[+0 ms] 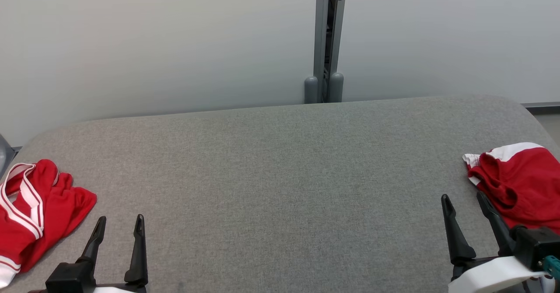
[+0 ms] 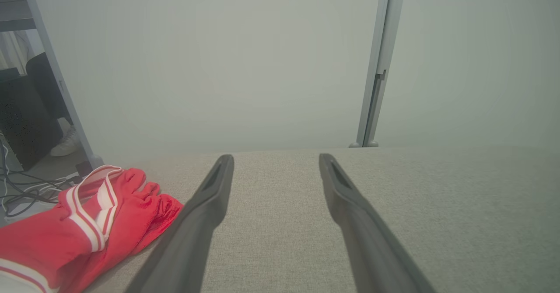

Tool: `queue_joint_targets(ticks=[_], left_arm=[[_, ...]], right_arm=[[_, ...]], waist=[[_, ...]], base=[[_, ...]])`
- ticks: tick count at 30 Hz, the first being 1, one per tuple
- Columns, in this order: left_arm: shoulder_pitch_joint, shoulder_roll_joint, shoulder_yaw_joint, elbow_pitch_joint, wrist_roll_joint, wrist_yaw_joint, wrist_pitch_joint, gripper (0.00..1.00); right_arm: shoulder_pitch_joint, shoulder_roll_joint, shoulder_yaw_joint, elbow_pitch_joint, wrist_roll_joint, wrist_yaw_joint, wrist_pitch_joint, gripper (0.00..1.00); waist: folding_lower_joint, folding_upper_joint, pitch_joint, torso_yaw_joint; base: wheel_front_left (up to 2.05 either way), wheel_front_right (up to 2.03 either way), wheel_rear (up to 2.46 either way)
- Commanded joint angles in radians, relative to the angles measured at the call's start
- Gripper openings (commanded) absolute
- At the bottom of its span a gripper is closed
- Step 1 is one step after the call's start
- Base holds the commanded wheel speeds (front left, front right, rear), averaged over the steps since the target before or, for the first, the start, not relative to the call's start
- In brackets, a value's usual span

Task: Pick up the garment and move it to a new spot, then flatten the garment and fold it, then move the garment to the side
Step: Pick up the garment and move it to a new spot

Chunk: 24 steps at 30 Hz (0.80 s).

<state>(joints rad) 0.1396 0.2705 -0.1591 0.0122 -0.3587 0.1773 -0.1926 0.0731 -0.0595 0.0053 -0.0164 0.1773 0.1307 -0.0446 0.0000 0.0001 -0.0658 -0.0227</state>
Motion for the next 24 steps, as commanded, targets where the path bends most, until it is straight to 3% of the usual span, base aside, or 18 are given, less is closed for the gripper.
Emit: queue_joint_targets(ticks=[1,13,24], left_arm=[[0.009,0.005,0.002,-0.001,-0.002,0.005,0.002,1.0],[-0.013,0.009,-0.005,0.004,-0.009,0.005,-0.002,1.0],[-0.052,0.025,0.006,0.006,-0.017,-0.003,-0.01,1.0]], right_arm=[[0.014,0.0,-0.003,0.001,0.0,0.0,-0.005,1.0],[0.023,0.003,-0.016,0.006,0.008,0.0,-0.008,1.0],[0.019,0.005,0.004,0.005,0.018,0.0,-0.014,1.0]], waist=[[0.0,-0.0001,-0.001,0.0],[0.0,-0.0001,-0.014,0.045],[0.0,-0.0001,-0.008,0.261]], base=[[0.0,0.0,0.0],[0.0,0.0,0.0],[0.0,0.0,0.0]])
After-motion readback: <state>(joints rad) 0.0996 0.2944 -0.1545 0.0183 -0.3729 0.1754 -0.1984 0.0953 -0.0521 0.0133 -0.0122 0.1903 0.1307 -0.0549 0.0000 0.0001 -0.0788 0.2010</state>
